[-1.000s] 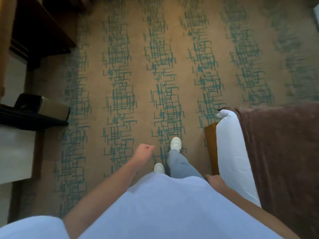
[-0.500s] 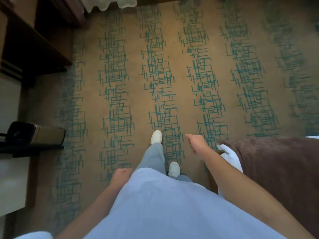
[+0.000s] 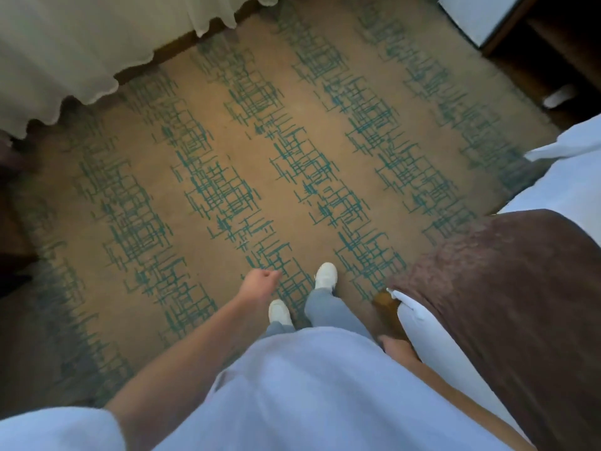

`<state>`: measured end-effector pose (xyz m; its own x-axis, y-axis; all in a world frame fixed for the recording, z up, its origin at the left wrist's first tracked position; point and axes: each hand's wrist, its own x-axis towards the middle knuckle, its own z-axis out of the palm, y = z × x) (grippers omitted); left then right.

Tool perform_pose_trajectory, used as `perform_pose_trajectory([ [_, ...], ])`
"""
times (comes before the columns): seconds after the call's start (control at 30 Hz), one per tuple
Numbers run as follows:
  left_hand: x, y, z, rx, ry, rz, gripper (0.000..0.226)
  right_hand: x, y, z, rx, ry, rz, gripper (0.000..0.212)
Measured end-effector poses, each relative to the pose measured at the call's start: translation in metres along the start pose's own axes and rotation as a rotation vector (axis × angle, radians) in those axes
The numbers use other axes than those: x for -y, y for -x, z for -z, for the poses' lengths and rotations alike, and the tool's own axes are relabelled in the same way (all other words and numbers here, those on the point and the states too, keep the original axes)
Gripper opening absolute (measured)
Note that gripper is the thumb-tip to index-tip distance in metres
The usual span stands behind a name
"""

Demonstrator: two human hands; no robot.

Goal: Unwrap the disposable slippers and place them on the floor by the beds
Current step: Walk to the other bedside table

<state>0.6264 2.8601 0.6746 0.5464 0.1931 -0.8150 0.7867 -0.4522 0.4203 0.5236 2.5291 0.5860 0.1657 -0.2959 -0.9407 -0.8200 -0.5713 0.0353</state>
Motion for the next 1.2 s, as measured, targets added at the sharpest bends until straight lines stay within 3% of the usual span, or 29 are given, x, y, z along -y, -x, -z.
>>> perform_pose_trajectory([
  [0.07,-0.044,-0.03,0.004,0.032,-0.135,-0.064,0.048,0.0,-0.027,0.007,0.005,-0.093,-0.041,0.055],
  [0.2,-0.107,-0.071,0.004,0.051,-0.334,-0.104,0.05,0.077,0.014,0.064,-0.026,-0.353,-0.011,0.024],
  [0.37,-0.136,-0.094,0.007,0.002,-0.429,-0.049,0.051,0.174,-0.007,0.143,-0.088,-0.501,0.104,0.035],
  [0.57,-0.157,-0.13,0.024,0.124,-0.426,0.078,0.038,0.26,-0.012,0.237,-0.094,-0.69,0.21,0.032],
  [0.63,-0.185,-0.154,0.028,0.111,-0.475,0.083,0.032,0.266,-0.022,0.256,-0.116,-0.712,0.202,0.034],
  [0.8,-0.304,-0.208,0.005,0.126,-0.592,-0.026,0.045,0.24,-0.048,0.27,-0.146,-0.784,0.006,0.037],
  [1.03,-0.472,-0.242,-0.1,0.272,-0.681,-0.211,0.039,0.181,-0.064,0.256,-0.123,-1.05,-0.23,0.034],
  [1.2,-0.547,-0.253,-0.162,0.3,-0.733,-0.278,0.036,0.17,-0.101,0.309,-0.115,-1.121,-0.279,0.039],
])
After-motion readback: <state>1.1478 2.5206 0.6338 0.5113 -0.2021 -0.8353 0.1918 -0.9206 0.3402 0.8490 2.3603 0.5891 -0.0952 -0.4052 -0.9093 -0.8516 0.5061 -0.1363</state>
